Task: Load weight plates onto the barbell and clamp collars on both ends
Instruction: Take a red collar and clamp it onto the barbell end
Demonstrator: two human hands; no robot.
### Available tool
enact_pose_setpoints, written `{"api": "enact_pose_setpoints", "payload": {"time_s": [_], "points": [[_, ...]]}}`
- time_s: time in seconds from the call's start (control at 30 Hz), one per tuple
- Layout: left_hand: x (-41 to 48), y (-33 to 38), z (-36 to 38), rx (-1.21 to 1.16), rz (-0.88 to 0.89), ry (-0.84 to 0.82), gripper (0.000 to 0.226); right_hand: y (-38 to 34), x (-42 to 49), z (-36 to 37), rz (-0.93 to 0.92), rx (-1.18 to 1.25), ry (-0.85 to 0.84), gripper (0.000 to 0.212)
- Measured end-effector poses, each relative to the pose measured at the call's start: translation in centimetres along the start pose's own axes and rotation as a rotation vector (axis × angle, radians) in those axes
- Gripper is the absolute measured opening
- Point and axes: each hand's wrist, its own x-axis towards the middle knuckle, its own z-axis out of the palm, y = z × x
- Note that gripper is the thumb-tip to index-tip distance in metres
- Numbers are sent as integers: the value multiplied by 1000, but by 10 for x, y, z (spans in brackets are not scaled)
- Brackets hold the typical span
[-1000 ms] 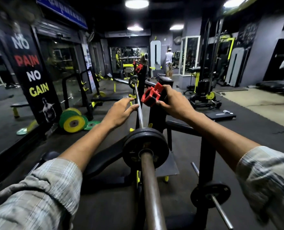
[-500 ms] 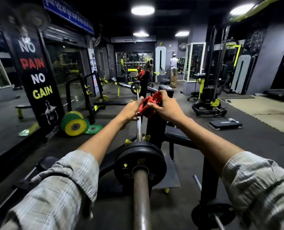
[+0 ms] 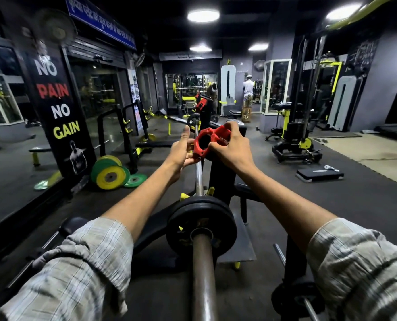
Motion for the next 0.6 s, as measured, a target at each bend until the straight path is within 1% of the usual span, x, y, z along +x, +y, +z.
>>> {"api": "enact_pose_setpoints", "payload": {"time_s": [0.1,0.2,0.37,0.47,0.53,0.6], "points": [[-16,6,-11,21,22,11,46,-10,-12,-8,-24,51,-37,51],[-42,9,-31,99,20,-57,37,-19,-36,-17,-51,105,-117,50],[-115,10,-65,157,24,-161,23,-39,-103,-37,-30,264,-294,46],[-165,2,-80,190,29,-194,21,-48,-150,-48,-11,267,-368,49],[-199,-6,-87,184,13,-205,29,-53,-182,-56,-8,244,-407,54],[-234,-18,-91,130,-11,-220,36,-58,-216,-63,-8,243,-430,55]]}}
